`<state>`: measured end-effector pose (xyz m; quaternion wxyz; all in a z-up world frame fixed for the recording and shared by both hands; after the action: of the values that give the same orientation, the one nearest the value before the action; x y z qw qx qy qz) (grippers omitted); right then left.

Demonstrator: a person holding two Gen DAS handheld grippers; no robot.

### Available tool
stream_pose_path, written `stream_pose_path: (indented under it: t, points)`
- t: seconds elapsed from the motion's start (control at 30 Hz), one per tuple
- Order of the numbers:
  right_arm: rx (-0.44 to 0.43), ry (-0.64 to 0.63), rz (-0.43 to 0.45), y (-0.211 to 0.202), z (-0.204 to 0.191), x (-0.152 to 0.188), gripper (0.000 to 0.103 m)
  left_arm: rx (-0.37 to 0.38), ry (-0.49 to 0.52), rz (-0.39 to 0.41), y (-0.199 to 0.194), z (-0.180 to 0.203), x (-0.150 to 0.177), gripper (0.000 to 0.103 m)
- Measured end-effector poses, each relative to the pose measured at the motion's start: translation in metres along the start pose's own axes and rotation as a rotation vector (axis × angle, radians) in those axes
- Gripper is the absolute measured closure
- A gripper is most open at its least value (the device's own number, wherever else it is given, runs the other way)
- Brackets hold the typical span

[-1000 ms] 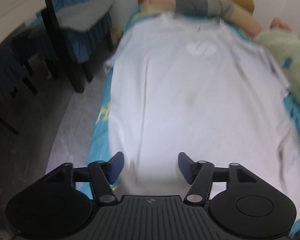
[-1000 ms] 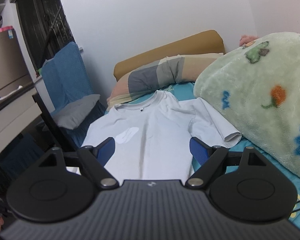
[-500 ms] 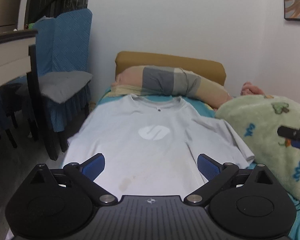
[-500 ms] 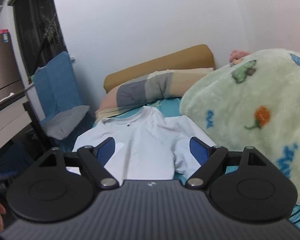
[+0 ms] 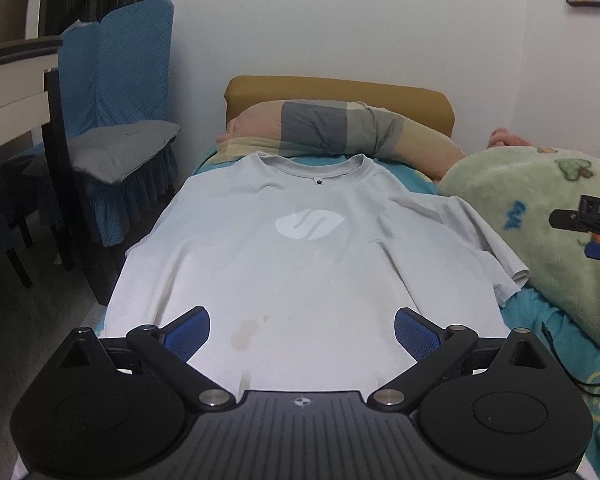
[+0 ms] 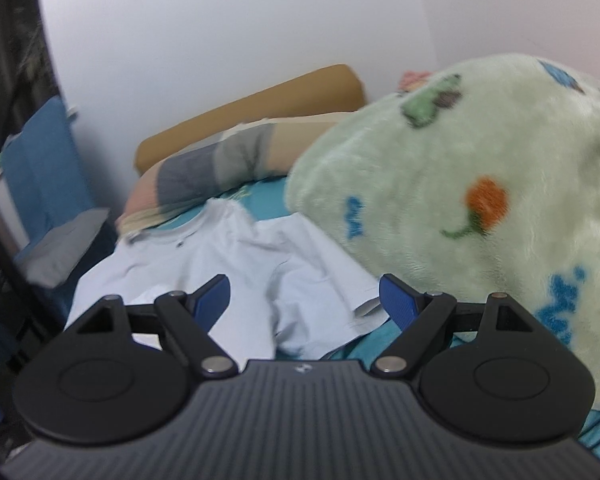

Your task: Fold clothes

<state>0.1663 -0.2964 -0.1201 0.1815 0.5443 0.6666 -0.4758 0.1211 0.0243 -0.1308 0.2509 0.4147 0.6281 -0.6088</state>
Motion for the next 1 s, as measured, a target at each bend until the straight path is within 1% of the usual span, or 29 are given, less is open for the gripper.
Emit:
stream_pose_path:
  t: [0.07,0.13,0.23,0.3,0.33,0.37,0.4,0.47,0.53,0.63,0.7,0.77,0.83,0.87,0.93,1.0]
  points:
    - [0.001,0.057,0.0,0.018,0.015,-0.001,0.02,-0.005,-0.001,0.002,0.002,-0.001,0.001,0.003]
    - [0.017,0.099,-0.02,0.039,0.031,-0.002,0.02,-0.011,0.01,0.017,0.003,-0.003,0.0,0.003]
    - [0.099,0.067,-0.027,0.066,0.05,-0.005,0.02,-0.031,0.003,0.038,0.014,-0.014,-0.002,0.003]
    - [0.104,0.071,-0.048,0.083,0.06,-0.006,0.022,-0.045,-0.007,0.048,0.021,-0.022,-0.003,0.003]
    - [0.1,0.077,-0.058,0.09,0.065,-0.006,0.022,-0.052,-0.012,0.053,0.025,-0.026,-0.004,0.003]
    - [0.093,0.078,-0.067,0.097,0.067,-0.005,0.021,-0.043,-0.043,0.053,0.028,-0.031,-0.004,0.003]
    - [0.079,0.064,-0.073,0.101,0.064,-0.003,0.021,-0.024,-0.088,0.049,0.031,-0.037,-0.003,0.003]
    - [0.06,0.033,-0.084,0.11,0.059,0.001,0.021,-0.009,-0.133,0.048,0.038,-0.045,-0.002,0.003]
    - [0.085,-0.033,-0.111,0.12,0.05,0.012,0.021,0.001,-0.168,0.048,0.044,-0.052,-0.002,0.003]
    - [0.138,-0.149,-0.161,0.138,0.039,0.035,0.023,0.008,-0.193,0.047,0.052,-0.058,-0.001,0.003]
    - [0.151,-0.232,-0.144,0.148,0.031,0.044,0.026,0.015,-0.212,0.048,0.057,-0.061,0.001,0.003]
    - [0.158,-0.266,-0.103,0.15,0.022,0.034,0.068,0.026,-0.243,0.025,0.063,-0.065,0.002,0.003]
    - [0.141,-0.297,-0.071,0.148,0.008,0.019,0.079,0.028,-0.273,0.015,0.066,-0.07,0.0,0.003]
    - [0.126,-0.312,-0.057,0.146,0.0,0.01,0.091,0.024,-0.281,0.018,0.065,-0.073,-0.002,0.003]
    - [0.11,-0.333,-0.063,0.146,-0.017,-0.01,0.094,0.009,-0.296,0.03,0.06,-0.081,-0.007,0.003]
    - [0.077,-0.353,-0.034,0.138,-0.044,-0.033,0.095,-0.01,-0.326,0.037,0.053,-0.093,-0.011,0.003]
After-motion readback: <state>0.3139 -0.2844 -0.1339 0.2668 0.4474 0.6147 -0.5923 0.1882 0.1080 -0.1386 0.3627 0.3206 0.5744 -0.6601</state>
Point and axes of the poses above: each gripper's, at about its wrist camera, not at the fingertips, and y roughly the way its jaws point, z to its right, x to its underside, the point moved 3 cm from there along y, roughly the way its jaws point, and after that the axes turned 11 degrees about y, right-handed, at the moved point
